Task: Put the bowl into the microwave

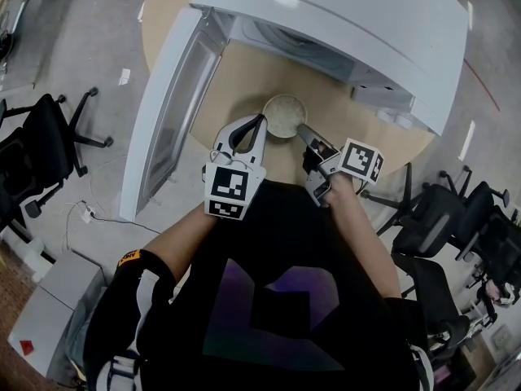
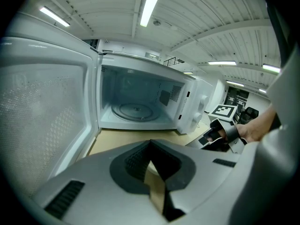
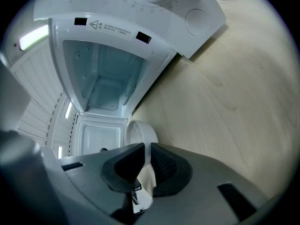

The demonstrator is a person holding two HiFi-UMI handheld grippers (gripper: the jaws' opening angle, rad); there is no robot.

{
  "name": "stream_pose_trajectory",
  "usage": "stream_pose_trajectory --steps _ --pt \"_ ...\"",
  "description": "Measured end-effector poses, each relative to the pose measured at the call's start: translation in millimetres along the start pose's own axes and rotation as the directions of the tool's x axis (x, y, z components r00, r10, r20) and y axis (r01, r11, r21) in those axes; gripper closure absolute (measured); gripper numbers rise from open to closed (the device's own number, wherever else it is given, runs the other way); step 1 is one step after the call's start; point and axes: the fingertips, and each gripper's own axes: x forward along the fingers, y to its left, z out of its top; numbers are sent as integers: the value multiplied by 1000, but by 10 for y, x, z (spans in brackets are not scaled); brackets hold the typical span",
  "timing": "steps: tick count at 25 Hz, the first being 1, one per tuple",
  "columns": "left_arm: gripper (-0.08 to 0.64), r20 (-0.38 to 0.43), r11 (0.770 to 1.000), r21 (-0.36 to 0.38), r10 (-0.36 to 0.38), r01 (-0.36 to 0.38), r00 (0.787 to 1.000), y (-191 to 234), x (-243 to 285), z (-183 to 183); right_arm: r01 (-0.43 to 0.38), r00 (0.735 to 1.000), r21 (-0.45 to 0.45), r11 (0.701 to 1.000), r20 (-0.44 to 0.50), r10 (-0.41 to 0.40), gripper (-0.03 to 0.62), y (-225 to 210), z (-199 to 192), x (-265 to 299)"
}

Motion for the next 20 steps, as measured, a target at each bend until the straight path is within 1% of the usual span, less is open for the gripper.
stream_pose_trajectory --steps 2,8,11,14,20 --pt "514 3 1000 1 0 0 1000 6 -14 5 -9 1000 3 1000 17 9 540 41 30 -12" --pt "514 9 1000 6 -3 3 1000 38 -45 13 -74 995 -23 997 69 75 540 278 146 -36" --pt "514 13 1000 8 -6 6 1000 52 -50 17 -88 991 0 996 97 87 540 391 172 -68" --pt "514 19 1000 10 -9 9 1000 63 -45 36 -143 982 -2 990 122 142 540 580 232 -89" --pt "514 32 1000 17 -13 12 999 94 -38 94 -165 970 12 986 181 160 540 789 351 -158"
